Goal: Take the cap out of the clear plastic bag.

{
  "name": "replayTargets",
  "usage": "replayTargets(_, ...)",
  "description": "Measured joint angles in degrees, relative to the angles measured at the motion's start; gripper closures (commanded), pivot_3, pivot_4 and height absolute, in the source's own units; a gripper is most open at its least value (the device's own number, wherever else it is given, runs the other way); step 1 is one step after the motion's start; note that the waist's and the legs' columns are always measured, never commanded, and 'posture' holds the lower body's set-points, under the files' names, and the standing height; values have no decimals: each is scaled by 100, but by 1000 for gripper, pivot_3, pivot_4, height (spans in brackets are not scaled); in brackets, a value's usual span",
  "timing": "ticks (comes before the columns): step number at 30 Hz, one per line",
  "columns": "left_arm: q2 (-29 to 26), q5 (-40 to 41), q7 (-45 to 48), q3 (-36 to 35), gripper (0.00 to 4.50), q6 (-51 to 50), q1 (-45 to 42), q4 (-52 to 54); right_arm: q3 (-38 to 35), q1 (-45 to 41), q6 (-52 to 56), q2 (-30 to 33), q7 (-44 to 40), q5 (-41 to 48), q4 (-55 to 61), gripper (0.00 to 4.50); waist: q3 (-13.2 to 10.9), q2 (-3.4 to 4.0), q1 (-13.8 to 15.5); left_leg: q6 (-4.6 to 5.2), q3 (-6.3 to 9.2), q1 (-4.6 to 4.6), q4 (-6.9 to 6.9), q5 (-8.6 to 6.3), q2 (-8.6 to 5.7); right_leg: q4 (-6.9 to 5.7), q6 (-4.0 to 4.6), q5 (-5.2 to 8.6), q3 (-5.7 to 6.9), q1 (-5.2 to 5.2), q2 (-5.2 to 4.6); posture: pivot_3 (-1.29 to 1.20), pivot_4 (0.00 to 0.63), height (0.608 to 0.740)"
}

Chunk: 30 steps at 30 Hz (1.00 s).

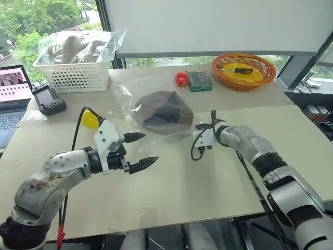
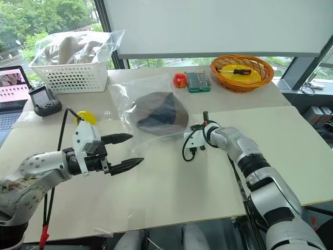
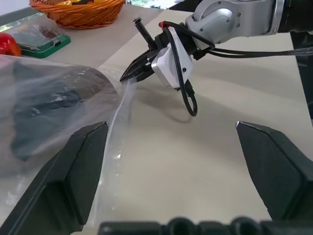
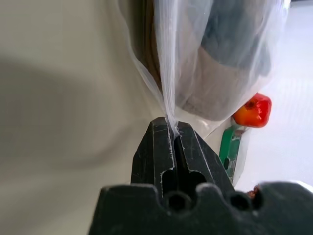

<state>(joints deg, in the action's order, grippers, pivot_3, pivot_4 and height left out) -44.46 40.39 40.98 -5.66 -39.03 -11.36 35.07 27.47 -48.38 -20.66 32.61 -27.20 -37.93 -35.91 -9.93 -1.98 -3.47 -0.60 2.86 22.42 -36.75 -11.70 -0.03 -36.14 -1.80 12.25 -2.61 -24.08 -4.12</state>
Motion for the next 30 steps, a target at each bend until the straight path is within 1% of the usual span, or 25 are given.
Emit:
replayTargets(4, 0, 2, -1, 4, 0, 0, -3, 3, -118, 451, 762, -42, -935, 368, 1200, 4487, 0, 0, 2, 0, 1, 0, 0, 0, 0, -4, 0, 0, 0, -2, 0, 0, 150, 736)
replayTargets(6, -4, 8, 0, 4, 0, -3, -1, 5, -239, 767, 1706, -91, -1587, 449, 2173, 4487, 0, 0, 28, 0, 2, 0, -2, 0, 1, -5, -1, 1, 2, -2, 1, 0, 150, 736)
replayTargets(8, -22, 13, 1, -2, 0, -12, 8, 6, -325, 1077, 2855, -377, -2156, 462, 3160, 4487, 0, 0, 36, 0, 3, 0, -3, 0, 7, -7, -1, 1, 3, -6, 8, 0, 150, 736)
replayTargets(9, -28, 14, 0, -2, 0, -18, 8, 6, -300, 1158, 3189, -521, -2309, 461, 3450, 4487, 0, 0, 36, 0, 3, 0, -4, 0, 10, -9, -1, 1, 3, -5, 11, 0, 150, 736)
replayTargets(11, -47, 19, 1, -3, 0, -39, 15, 8, -266, 1247, 3997, -839, -2516, 348, 3891, 4487, 0, 1, 56, 0, 3, -2, -5, 0, 12, -9, -5, 3, 3, -5, 14, 0, 150, 736)
replayTargets(14, -78, 20, 0, -21, 0, -97, 25, 10, -154, 1302, 4664, -1047, -2582, 237, 4124, 4487, 0, 1, 100, 0, 2, -2, -6, 0, 11, -5, -10, 6, 6, -3, 13, 0, 150, 736)
replayTargets(16, -90, 21, -1, -41, 0, -105, 27, 10, -100, 1303, 4870, -1118, -2553, 194, 4124, 4487, 0, 1, 120, 0, 3, 0, -6, 0, 11, -3, -10, 6, 7, -5, 12, 0, 150, 736)
replayTargets(19, -95, 22, -2, -58, 0, -113, 27, 11, -46, 1302, 4875, -1050, -2480, 150, 4100, 4487, -1, 1, 119, 0, 3, 3, -5, 0, 11, -1, -8, 5, 7, -6, 11, 0, 150, 736)
replayTargets(21, -110, 23, -1, -68, 0, -115, 27, 12, -35, 1302, 4818, -914, -2427, 142, 4048, 3879, -1, 1, 119, -1, 2, 2, -5, 0, 11, -2, -8, 5, 7, -5, 11, 0, 150, 736)
replayTargets(23, -112, 24, 0, -88, 0, -115, 27, 17, -54, 1305, 4767, -795, -2375, 165, 3942, 3374, -1, 1, 112, -1, 2, 1, -6, 0, 11, -2, -10, 6, 7, -5, 12, 0, 150, 736)
replayTargets(25, -112, 24, 0, -89, 0, -115, 27, 18, -87, 1317, 4707, -678, -2379, 258, 3913, 2525, -1, 1, 106, -1, 2, 2, -5, 0, 11, -1, -11, 7, 7, -5, 12, 0, 150, 736)
replayTargets(26, -112, 24, 0, -89, 0, -116, 27, 19, -89, 1317, 4618, -600, -2363, 274, 3912, 2316, -1, 1, 105, 0, 1, 2, -6, 0, 11, -1, -11, 7, 7, -6, 12, 0, 150, 736)
replayTargets(27, -112, 25, 0, -89, 0, -116, 26, 19, -100, 1316, 4540, -531, -2357, 304, 3915, 2002, 0, 1, 99, 0, 2, 2, -5, 0, 12, 0, -11, 7, 7, -6, 12, 0, 150, 736)
replayTargets(30, -113, 24, 3, -90, 0, -116, 26, 19, -185, 1325, 4471, -322, -2681, 623, 4114, 2002, -1, 1, 93, 0, 2, 3, -5, 0, 14, 1, -12, 8, 7, -6, 14, 0, 150, 736)
